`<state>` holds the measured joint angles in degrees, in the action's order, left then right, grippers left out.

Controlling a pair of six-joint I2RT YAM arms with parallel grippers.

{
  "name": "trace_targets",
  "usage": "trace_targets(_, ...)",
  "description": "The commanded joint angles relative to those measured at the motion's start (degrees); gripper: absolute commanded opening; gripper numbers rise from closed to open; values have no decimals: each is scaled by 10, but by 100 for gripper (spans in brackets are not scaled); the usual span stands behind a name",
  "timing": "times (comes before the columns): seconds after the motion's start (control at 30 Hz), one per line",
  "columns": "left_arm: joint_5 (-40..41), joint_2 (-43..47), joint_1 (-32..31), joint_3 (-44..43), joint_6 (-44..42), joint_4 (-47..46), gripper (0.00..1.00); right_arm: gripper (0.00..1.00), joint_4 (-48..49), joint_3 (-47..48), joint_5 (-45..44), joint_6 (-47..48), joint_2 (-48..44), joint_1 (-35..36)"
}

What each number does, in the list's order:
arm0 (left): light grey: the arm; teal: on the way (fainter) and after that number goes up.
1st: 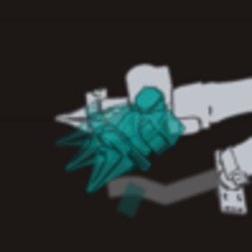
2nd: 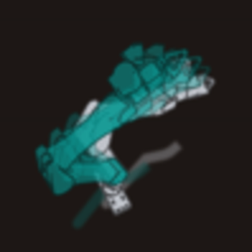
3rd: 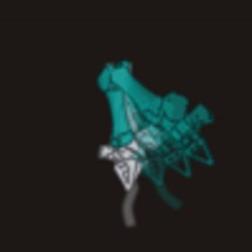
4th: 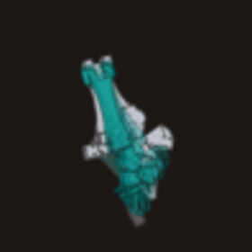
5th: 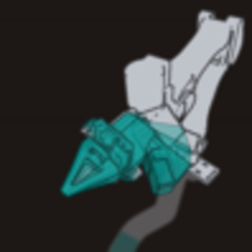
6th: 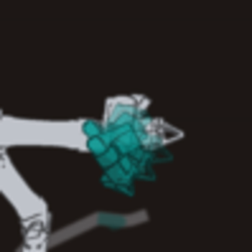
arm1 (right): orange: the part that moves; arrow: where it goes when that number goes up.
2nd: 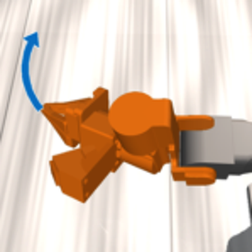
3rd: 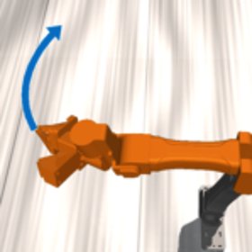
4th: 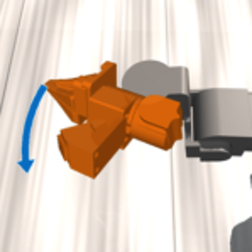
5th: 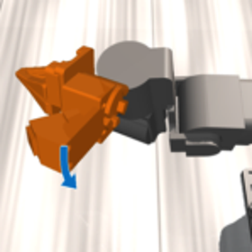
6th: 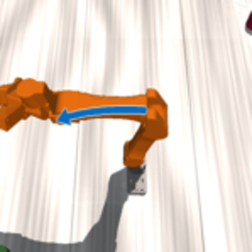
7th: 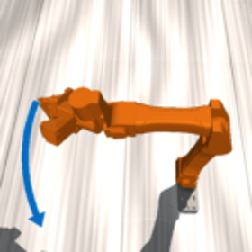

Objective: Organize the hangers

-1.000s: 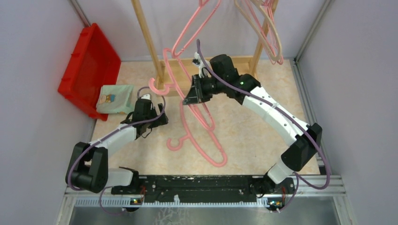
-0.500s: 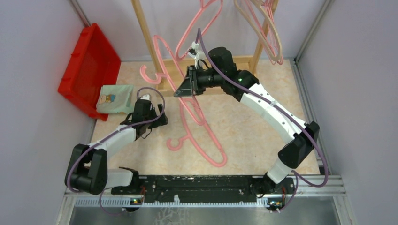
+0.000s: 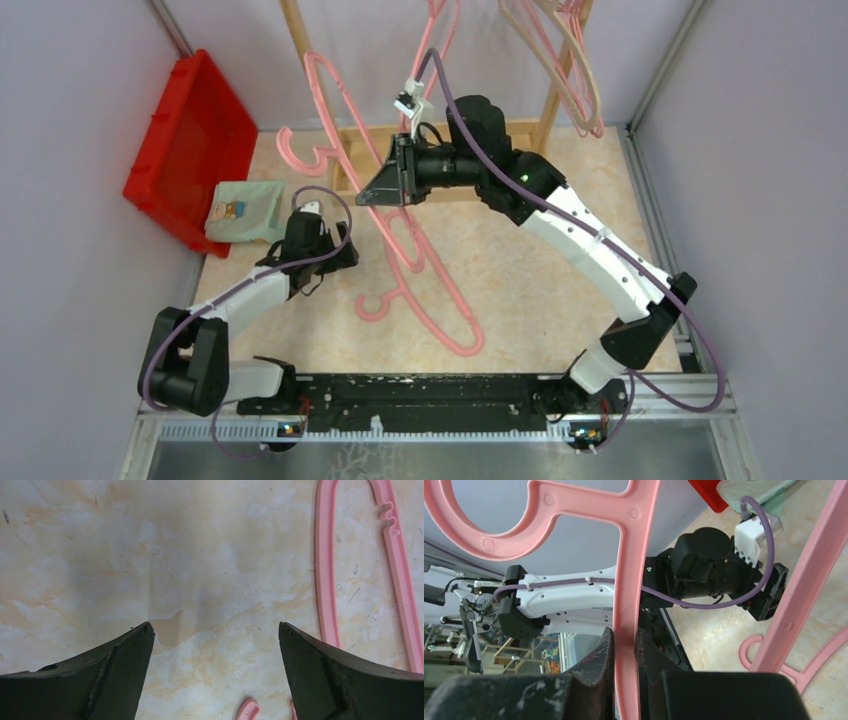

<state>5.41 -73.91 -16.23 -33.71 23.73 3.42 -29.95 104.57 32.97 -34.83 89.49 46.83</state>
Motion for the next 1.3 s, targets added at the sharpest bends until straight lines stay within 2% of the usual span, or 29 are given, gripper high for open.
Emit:
trace_targets(0.0,-11,20,2,-3,-3,-4,99,0,14,63,-35,-24,-23,3)
trace_targets(0.13,-12,28,2,1,-3,-2,99,0,20,106,-83,-76,-3,-2)
trace_targets(0.47,-14,32,3,1,-2,-1,99,0,11,279,-102,-138,116,-11)
trace_targets(0.7,-9,34,3,6,-2,-4,99,0,45,238,-61,-196,127,-27)
trace_targets(0.93,-16,29,2,8,1,-8,99,0,51,167,-84,-190,66,-27)
trace_targets(1.07,-18,26,2,4,-3,-8,99,0,88,123,-87,-210,40,-45)
trace_targets(1.17,-13,28,2,2,-4,-2,99,0,128,117,-84,-241,47,-64)
trace_targets(1.27,-10,30,2,3,-4,0,99,0,172,151,-77,-282,100,-81)
